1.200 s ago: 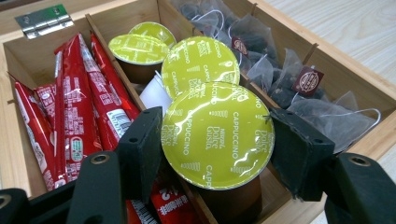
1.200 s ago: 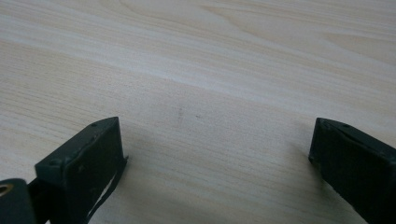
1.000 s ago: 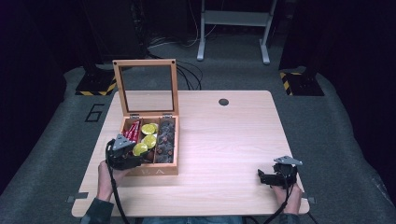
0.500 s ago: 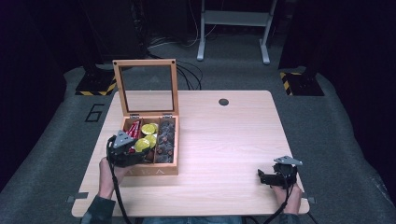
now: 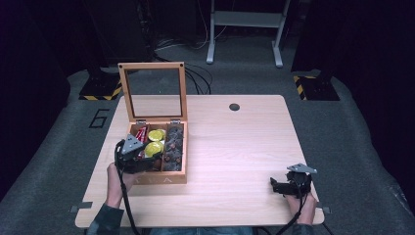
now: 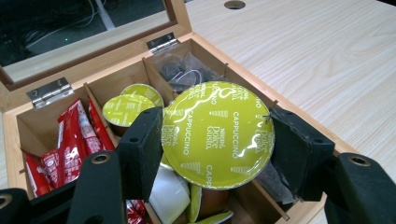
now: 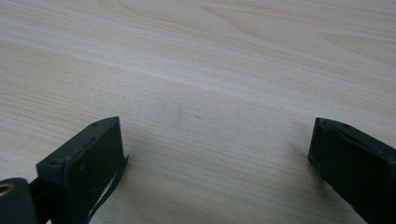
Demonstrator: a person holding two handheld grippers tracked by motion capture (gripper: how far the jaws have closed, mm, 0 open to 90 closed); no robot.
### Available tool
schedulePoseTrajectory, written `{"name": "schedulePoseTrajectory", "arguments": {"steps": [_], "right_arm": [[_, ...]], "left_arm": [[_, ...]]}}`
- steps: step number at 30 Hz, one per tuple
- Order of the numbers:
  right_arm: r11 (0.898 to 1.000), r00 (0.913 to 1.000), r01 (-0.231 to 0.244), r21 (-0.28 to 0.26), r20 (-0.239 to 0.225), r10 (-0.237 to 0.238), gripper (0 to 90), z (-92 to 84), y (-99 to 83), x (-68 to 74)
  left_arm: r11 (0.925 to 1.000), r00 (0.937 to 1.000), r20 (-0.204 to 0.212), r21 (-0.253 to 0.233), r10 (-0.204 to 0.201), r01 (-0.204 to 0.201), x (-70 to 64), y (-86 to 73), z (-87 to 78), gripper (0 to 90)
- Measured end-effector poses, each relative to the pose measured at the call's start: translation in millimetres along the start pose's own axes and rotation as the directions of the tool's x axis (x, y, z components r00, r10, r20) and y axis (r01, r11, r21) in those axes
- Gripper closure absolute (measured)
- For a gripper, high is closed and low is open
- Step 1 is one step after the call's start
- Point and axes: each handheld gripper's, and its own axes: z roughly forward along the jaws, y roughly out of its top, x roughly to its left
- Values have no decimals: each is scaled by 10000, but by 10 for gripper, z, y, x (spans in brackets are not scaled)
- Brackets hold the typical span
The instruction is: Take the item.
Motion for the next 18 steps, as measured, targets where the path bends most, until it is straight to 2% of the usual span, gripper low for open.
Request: {"name": "schedulePoseTrajectory", "arguments": {"steps": [12, 18], "right_arm": [[10000, 10000, -15, -29, 10, 15, 31, -1, -2, -2], [10000, 10000, -49, -17, 31, 49, 32, -3, -2, -1]], "left_arm": [[9994, 9993, 200, -133, 318, -315, -108, 84, 58, 380], [9982, 9974, 413, -127, 583, -579, -210, 155, 116, 380]]}}
